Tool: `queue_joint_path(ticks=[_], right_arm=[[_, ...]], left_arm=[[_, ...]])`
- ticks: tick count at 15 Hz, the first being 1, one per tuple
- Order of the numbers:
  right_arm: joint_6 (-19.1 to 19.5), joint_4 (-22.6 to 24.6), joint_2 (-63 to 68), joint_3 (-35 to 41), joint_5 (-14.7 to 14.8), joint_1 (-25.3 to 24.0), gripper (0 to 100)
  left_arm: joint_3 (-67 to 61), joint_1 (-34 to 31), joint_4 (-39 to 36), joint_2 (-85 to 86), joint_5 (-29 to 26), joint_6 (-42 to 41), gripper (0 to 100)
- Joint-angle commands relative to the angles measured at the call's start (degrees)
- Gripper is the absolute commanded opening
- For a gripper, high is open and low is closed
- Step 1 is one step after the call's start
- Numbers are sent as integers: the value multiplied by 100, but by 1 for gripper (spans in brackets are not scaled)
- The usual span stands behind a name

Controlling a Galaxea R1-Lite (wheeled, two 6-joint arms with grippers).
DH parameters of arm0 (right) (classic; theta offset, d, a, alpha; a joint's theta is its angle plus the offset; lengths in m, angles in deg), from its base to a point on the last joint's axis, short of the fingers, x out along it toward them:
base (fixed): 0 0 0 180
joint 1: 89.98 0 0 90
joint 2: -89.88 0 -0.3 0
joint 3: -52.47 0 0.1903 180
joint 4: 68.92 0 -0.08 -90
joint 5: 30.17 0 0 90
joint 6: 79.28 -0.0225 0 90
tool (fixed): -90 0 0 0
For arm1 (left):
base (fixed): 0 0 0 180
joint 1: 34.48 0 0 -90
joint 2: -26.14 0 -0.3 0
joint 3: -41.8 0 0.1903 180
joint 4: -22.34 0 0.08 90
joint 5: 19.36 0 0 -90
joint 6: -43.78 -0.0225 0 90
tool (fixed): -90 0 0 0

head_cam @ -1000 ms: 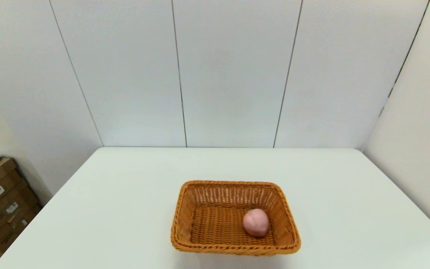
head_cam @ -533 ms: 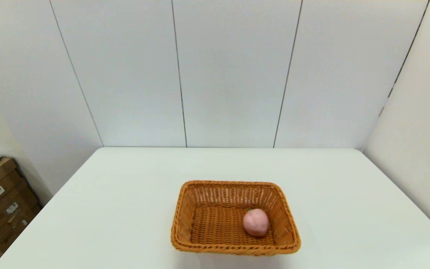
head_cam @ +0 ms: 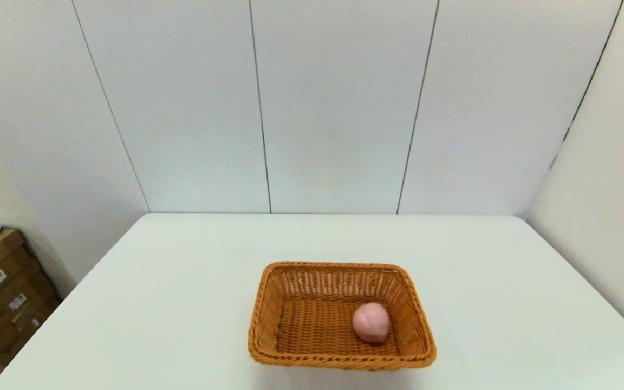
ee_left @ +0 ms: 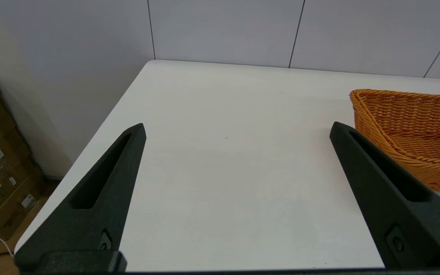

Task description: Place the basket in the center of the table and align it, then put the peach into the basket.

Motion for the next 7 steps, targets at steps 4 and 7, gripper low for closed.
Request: queue_joint_path(ticks=[4,7], right_arm=[[-225,9,5,11,11,-2,100],[-207,18,5,11,20,-2,100]], left_arm=[[0,0,-4,1,8,6,100],[0,0,-4,1,-1,6,100]])
